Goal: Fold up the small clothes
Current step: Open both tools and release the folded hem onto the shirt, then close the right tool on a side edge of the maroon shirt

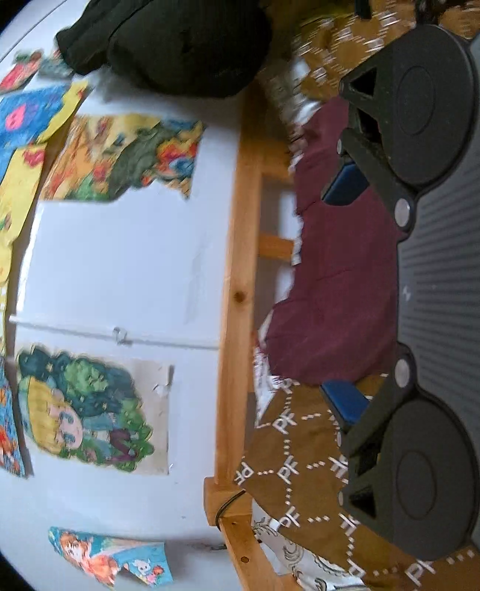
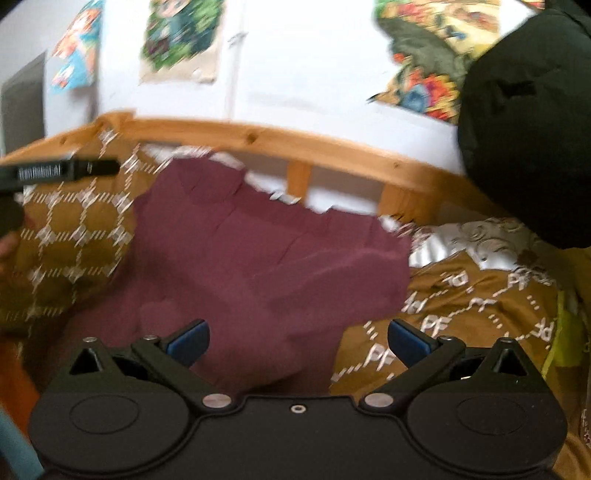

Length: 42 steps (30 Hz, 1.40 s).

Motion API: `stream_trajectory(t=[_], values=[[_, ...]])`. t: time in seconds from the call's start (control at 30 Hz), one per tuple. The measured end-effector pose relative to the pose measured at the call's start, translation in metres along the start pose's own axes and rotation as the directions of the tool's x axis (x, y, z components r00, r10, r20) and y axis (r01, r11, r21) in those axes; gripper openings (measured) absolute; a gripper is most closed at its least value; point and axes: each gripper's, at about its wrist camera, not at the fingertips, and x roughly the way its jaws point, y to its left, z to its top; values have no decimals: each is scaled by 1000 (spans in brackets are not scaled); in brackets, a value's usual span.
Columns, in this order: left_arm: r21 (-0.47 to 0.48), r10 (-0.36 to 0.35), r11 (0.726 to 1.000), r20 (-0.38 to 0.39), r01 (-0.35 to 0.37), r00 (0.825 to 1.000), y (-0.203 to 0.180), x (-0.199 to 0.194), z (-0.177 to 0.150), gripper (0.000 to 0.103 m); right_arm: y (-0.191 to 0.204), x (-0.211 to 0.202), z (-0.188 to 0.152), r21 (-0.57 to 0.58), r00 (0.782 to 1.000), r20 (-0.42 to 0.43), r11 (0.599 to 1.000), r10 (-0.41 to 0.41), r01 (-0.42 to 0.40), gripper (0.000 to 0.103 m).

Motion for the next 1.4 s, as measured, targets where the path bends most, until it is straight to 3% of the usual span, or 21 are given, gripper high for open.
stream_trajectory(t=[0.17, 0.37, 0.6, 0.7, 0.8, 0.97, 1.1, 1.23, 1.3, 1.4], values=[[118, -3, 993, -53, 10, 999, -5, -32, -9, 103, 33, 7, -23, -25, 992, -98, 996, 79, -81, 102], [116, -29, 992, -166, 49, 986, -9, -57, -16, 103, 84, 12, -54, -188, 966, -226, 967, 127, -171, 102], [41, -38, 998, -257, 50, 966, 7, -37, -22, 103, 119, 24, -69, -255, 943, -297, 939, 152, -232, 102], [-35, -84, 996, -295, 77, 952, 21, -23, -27, 102, 129, 36, -78, -292, 929, -342, 925, 139, -245, 102], [-123, -143, 987, -328, 108, 934, 34, -8, -36, 102, 135, 49, -83, -279, 916, -374, 925, 143, -258, 102], [-238, -220, 962, -389, 133, 895, 51, 11, -43, 102, 139, 66, -82, -244, 913, -374, 933, 162, -266, 101], [-290, -252, 947, -402, 139, 880, 65, 19, -43, 102, 138, 70, -80, -217, 909, -352, 925, 225, -313, 85], [-335, -265, 933, -388, 133, 883, 78, 24, -40, 102, 139, 70, -77, -215, 903, -334, 911, 269, -351, 69], [-345, -264, 930, -387, 127, 883, 81, 27, -39, 102, 138, 70, -72, -211, 906, -322, 912, 276, -353, 49], [-365, -263, 924, -397, 111, 880, 87, 31, -39, 102, 134, 73, -67, -185, 906, -310, 917, 287, -353, 35]])
